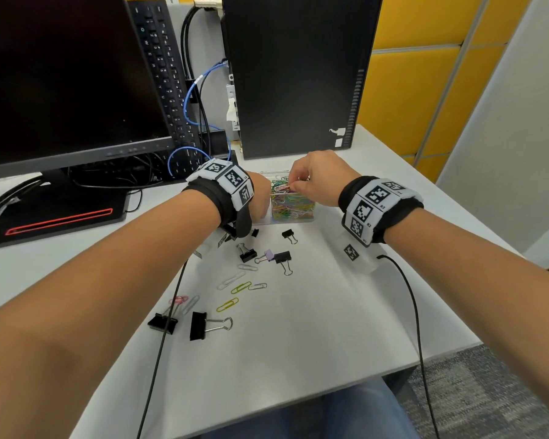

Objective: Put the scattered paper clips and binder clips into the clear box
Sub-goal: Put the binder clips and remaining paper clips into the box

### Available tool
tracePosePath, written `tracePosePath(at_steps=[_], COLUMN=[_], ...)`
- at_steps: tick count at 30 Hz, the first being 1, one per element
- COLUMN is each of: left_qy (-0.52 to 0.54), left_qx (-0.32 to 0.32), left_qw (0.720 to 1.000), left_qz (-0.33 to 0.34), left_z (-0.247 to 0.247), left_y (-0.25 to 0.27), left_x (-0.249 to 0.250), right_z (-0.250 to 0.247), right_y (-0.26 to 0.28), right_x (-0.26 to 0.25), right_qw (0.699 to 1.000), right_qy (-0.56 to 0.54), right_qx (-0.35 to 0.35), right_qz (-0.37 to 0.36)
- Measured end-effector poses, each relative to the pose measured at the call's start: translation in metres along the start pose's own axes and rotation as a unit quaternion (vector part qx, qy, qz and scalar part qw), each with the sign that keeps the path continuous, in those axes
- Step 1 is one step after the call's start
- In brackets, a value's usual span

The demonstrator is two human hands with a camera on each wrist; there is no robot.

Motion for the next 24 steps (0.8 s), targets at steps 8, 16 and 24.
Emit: tracePosePath(at_steps=[8, 16, 24], left_qy=[0.038, 0.048, 0.038], left_qx=[0.037, 0.03, 0.014], left_qw=[0.999, 0.998, 0.999], left_qz=[0.005, 0.01, 0.025], left_z=[0.002, 0.004, 0.004], left_y=[0.006, 0.008, 0.015], left_x=[0.0, 0.002, 0.003], right_z=[0.002, 0.001, 0.001], right_y=[0.0, -0.002, -0.003], right_x=[-0.001, -0.001, -0.002], right_qw=[1.0, 1.0, 1.0], right_qy=[-0.006, -0.006, -0.008], right_qx=[0.012, 0.011, 0.015], right_qz=[0.003, 0.002, -0.008])
Point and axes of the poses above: each hand's wrist, its own y-axis away from the middle knuckle, its own z-axis out of the palm, x = y × z, the point moved 5 cm from there along -y, towards the middle knuckle, and after that the axes turned 8 degrees about -x, right-handed, at the moved point
